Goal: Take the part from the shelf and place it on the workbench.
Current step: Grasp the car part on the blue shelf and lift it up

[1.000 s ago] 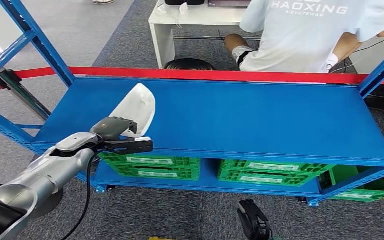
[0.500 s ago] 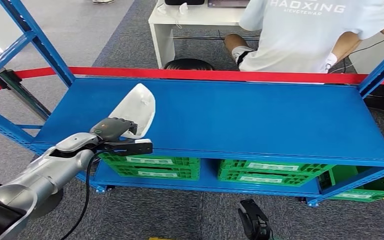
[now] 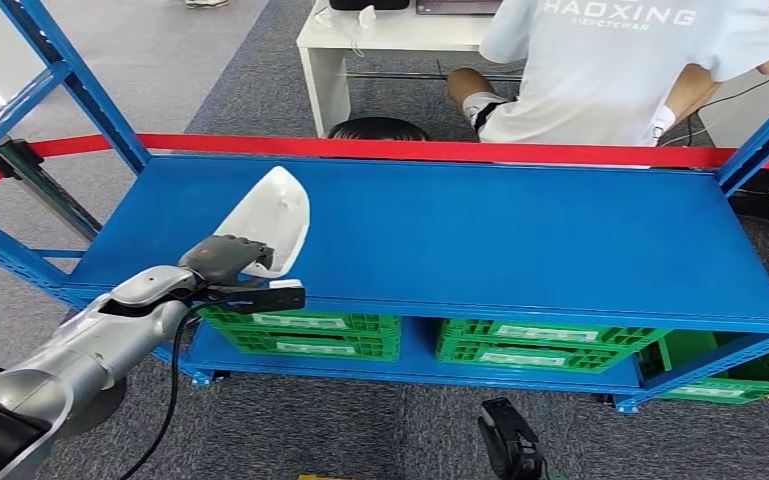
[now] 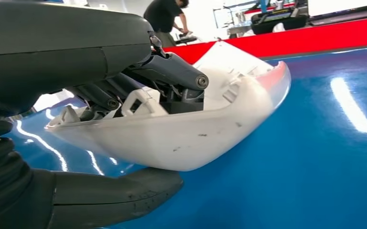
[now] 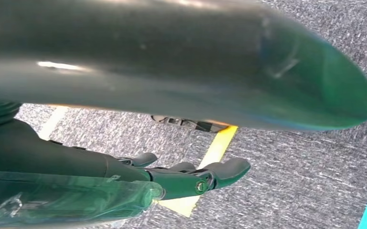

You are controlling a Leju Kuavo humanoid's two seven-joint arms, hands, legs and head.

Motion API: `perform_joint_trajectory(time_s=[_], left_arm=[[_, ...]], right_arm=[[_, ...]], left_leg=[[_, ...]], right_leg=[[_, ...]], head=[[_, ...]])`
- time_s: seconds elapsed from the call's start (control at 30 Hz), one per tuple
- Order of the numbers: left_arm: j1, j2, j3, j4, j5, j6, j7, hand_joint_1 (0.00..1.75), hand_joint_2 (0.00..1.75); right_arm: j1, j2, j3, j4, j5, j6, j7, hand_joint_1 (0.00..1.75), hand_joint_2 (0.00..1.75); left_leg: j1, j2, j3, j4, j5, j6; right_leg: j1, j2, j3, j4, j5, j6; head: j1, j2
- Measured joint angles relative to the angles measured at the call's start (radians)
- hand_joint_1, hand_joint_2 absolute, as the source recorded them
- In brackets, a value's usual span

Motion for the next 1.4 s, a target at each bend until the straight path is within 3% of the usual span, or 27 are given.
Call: perform_joint_trajectory(time_s=[0.3,0.8,1.4], left_arm=[[-0.014,0.031,-0.007,0.000,-0.020,0.014,0.019,1.75,1.75],[-0.133,0.098,-0.015,-0.004,-0.057,0.003,0.040,1.75,1.75],[-0.124,0.077,-0.029,-0.007,-0.053,0.021,0.038,1.75,1.75]], right_arm=[[0.004,0.000,-0.005,0.000,0.003,-0.001,-0.001,0.00,0.00],[0.006,0.000,-0.012,0.000,0.010,-0.001,-0.003,0.00,0.00],[0.006,0.000,-0.012,0.000,0.020,0.000,0.001,0.00,0.00]], left_leg=[[0.000,0.000,0.000,0.000,0.001,0.000],[0.000,0.000,0.000,0.000,0.001,0.000],[-0.001,0.000,-0.001,0.000,0.001,0.000]], right_leg=[[0.000,0.000,0.000,0.000,0.000,0.000],[0.000,0.000,-0.001,0.000,0.001,-0.001],[0.000,0.000,-0.002,0.000,0.001,-0.001]], head=[[0.000,0.000],[0.000,0.000],[0.000,0.000]])
